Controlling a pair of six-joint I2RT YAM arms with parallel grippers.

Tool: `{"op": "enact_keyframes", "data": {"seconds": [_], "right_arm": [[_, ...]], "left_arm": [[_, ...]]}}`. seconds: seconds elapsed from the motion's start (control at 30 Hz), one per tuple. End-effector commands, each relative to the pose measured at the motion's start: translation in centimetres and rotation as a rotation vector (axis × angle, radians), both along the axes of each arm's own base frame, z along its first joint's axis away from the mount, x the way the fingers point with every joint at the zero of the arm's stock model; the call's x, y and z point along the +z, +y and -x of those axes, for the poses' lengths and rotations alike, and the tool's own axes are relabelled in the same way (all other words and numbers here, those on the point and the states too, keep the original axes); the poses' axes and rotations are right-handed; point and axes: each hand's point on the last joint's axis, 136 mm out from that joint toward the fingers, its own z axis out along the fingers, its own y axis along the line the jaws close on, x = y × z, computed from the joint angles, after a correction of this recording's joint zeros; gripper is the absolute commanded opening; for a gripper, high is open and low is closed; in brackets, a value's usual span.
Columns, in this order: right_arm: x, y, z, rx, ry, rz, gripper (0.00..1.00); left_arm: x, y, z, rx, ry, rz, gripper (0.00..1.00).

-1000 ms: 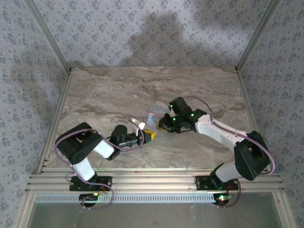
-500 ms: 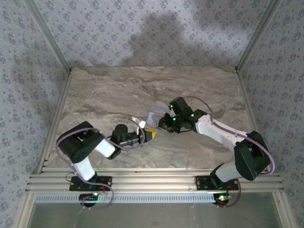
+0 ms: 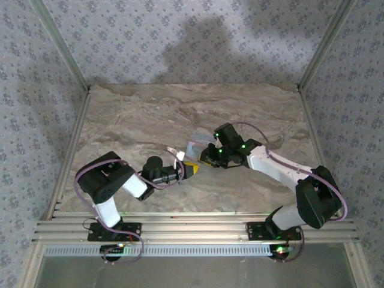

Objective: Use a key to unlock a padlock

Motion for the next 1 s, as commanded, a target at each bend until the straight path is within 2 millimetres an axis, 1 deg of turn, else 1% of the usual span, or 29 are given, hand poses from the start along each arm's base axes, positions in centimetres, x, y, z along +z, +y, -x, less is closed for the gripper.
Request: {"op": "enact_keyframes", "data": {"seconds": [0.0, 0.23, 0.33, 0.43, 0.47, 0.53, 0.6, 0.63, 0.73, 0.83, 0.9, 0.97], "right_arm": [[1.4, 0.6, 0.2, 0.01, -0.024, -0.044, 0.0], [0.8, 0.6, 0.7, 0.02, -0.015, -0.032, 0.0], [0.7, 0.5, 0.9, 0.021, -0.014, -0.025, 0.0], [0.2, 0.0, 0.8, 0.004, -0.015, 0.014, 0.0], [0.0, -0.1, 0.8, -0.003, -0.018, 0.031, 0.05], [-0.2, -0.1, 0.8, -0.011, -0.031, 0.052, 0.22], [-0.6, 0.2, 0.8, -0.018, -0.042, 0.072, 0.44], [-0.6, 0.4, 0.8, -0.019, -0.048, 0.077, 0.49], [-0.9, 0.6, 0.8, -0.035, -0.065, 0.103, 0.57], [-1.0, 0.2, 0.9, -0.059, -0.085, 0.143, 0.6], [-1.1, -0.3, 1.2, -0.094, -0.099, 0.17, 0.61], [-1.3, -1.1, 1.5, -0.141, -0.11, 0.185, 0.61]], "left_arm": [[2.4, -1.0, -0.3, -0.024, -0.025, 0.084, 0.0], [3.9, -1.4, -0.3, -0.055, -0.018, 0.127, 0.0], [3.8, -1.4, -0.4, -0.049, -0.031, 0.12, 0.0], [2.7, -0.9, -0.3, -0.023, -0.055, 0.073, 0.0], [2.0, -0.6, -0.3, -0.011, -0.064, 0.044, 0.0], [0.4, -0.4, 0.0, -0.003, -0.075, -0.014, 0.0], [-1.1, -0.4, 0.4, -0.003, -0.078, -0.056, 0.0], [-1.7, -0.4, 0.6, -0.002, -0.082, -0.069, 0.0], [-4.0, -0.2, 1.4, 0.016, -0.093, -0.126, 0.0], [-6.7, -0.2, 2.1, 0.039, -0.117, -0.222, 0.0], [-7.7, -0.5, 2.3, 0.045, -0.131, -0.256, 0.0], [-8.1, -0.6, 2.5, 0.058, -0.16, -0.284, 0.0]]}}
